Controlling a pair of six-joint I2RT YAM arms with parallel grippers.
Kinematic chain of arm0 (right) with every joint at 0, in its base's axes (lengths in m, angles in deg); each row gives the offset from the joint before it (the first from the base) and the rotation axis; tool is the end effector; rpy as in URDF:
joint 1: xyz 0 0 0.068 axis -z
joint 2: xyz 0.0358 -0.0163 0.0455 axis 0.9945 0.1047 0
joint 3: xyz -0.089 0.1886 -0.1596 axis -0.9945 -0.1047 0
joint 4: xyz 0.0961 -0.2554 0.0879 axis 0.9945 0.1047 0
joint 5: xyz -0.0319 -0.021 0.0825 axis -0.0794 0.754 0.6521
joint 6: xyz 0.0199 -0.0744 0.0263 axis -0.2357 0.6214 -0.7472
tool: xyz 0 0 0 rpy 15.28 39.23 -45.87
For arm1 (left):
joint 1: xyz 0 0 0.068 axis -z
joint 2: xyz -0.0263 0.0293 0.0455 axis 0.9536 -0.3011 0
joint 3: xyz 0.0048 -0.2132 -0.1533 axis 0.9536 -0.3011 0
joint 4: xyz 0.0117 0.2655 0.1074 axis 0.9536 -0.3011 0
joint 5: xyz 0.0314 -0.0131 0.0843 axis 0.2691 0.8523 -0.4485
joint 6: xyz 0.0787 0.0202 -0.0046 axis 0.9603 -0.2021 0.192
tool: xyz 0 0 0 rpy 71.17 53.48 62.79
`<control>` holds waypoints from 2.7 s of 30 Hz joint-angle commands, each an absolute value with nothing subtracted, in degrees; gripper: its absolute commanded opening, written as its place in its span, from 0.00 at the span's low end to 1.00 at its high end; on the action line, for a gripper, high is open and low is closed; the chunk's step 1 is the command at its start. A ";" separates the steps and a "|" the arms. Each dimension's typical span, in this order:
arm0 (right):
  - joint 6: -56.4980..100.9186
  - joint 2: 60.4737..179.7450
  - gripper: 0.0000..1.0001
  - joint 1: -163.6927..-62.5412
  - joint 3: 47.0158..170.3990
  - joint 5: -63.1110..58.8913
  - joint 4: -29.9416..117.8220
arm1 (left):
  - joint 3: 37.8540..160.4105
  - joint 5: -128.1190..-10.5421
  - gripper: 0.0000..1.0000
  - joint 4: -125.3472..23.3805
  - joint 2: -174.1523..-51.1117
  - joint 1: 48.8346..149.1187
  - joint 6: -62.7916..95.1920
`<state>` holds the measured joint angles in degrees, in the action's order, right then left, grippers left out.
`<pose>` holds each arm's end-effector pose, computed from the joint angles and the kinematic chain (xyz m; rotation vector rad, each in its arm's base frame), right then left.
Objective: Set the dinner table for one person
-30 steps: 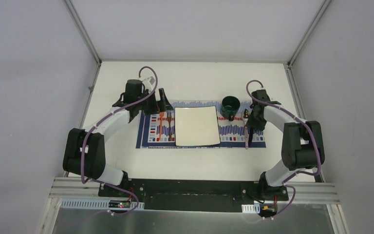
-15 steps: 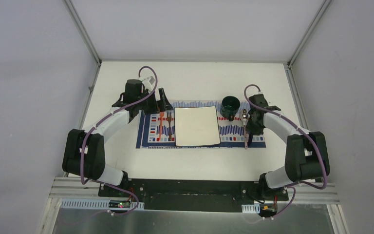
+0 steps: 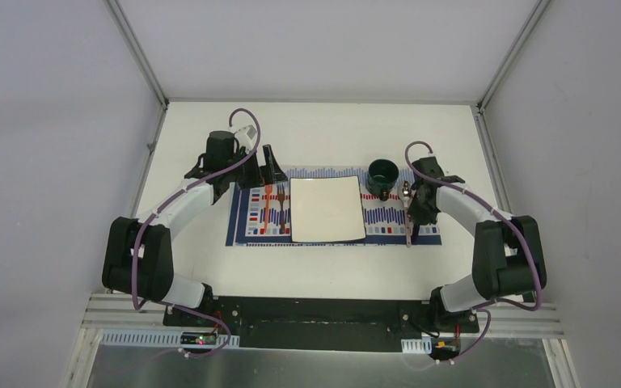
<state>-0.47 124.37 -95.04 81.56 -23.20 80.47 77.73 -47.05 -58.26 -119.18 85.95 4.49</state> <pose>0.2899 0.0400 0.1140 0.4936 2.7506 -0.1729 0.3385 -0.1180 0.1952 0.1165 2.2602 -0.9382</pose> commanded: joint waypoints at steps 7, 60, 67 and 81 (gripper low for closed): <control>-3.06 123.46 0.00 -98.85 81.80 -21.64 79.47 | 79.04 -46.76 0.99 -57.35 -117.29 85.92 5.46; -2.03 137.90 0.00 -101.02 94.07 -23.86 78.96 | 78.57 -47.69 0.99 -57.92 -117.12 85.92 5.97; -0.22 135.69 0.00 -99.22 95.26 -24.37 80.10 | 78.79 -47.80 0.99 -57.96 -117.71 85.92 6.15; 2.22 119.94 0.17 -99.46 91.81 -18.06 85.85 | 79.52 -47.63 0.99 -57.75 -119.18 85.92 6.03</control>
